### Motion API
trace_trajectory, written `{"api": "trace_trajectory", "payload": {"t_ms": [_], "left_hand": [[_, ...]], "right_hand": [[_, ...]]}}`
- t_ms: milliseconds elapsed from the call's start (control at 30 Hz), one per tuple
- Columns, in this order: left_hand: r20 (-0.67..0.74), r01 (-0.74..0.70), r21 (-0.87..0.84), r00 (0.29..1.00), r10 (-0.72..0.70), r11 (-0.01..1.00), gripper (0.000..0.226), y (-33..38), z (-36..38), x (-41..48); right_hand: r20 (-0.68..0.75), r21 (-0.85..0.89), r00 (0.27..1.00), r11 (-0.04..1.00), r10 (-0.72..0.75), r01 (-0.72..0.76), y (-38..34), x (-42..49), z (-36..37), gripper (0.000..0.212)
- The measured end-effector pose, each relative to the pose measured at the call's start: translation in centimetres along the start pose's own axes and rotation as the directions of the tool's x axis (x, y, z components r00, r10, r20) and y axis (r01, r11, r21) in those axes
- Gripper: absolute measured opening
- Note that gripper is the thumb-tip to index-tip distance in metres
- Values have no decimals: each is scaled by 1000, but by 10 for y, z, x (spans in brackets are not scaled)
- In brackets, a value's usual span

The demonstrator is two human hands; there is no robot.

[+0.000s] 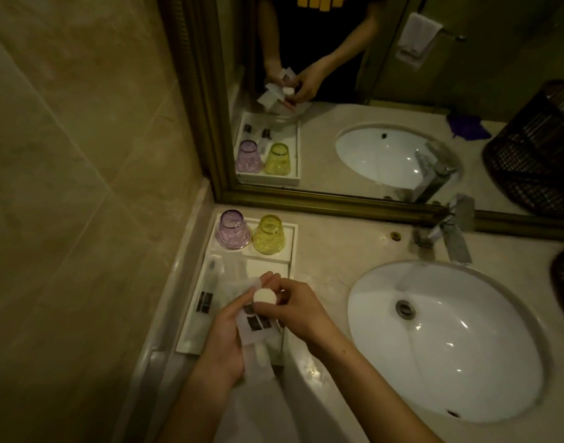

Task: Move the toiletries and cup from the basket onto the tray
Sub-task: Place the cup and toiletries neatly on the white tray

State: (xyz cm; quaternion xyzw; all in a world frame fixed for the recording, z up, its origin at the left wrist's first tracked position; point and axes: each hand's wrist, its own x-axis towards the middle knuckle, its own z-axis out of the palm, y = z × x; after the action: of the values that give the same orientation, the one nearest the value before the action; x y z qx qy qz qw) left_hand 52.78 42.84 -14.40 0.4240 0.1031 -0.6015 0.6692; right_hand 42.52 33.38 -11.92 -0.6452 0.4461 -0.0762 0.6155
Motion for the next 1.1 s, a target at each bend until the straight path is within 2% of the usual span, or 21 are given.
{"api": "trace_trajectory", "payload": {"t_ms": [133,300,400,467,567,767,967,1100], "left_hand": [[23,85,-33,996,-85,996,45,3,-12,0],[30,85,-60,996,-83,995,46,9,-21,3],[47,84,-94,996,-80,992,40,8,-24,6],[71,87,-183,995,-75,979,38,9,-29,8],[62,5,-262,998,12,965,41,12,-38,11],[56,-26,-274,998,43,961,52,14,-42,9],[36,-24,-225,999,33,974,53,16,-40,3],[16,-5,-233,1000,9,972,49,17,-42,4]], "right_hand": [[-131,43,990,998,47,-42,12,6,-8,23],[-190,71,982,997,20,-7,20,17,-9,15],[-240,-48,970,999,-28,17,27,24,-7,17],[-301,-161,953,987,-37,-13,35,29,-10,20],[-315,-294,949,953,-25,-73,50,33,-12,20],[-421,-346,904,934,-76,-83,54,63,-6,20],[-380,-525,912,848,-154,-75,49,91,-4,19],[-353,-457,919,889,-175,-7,58,90,-6,30]]}}
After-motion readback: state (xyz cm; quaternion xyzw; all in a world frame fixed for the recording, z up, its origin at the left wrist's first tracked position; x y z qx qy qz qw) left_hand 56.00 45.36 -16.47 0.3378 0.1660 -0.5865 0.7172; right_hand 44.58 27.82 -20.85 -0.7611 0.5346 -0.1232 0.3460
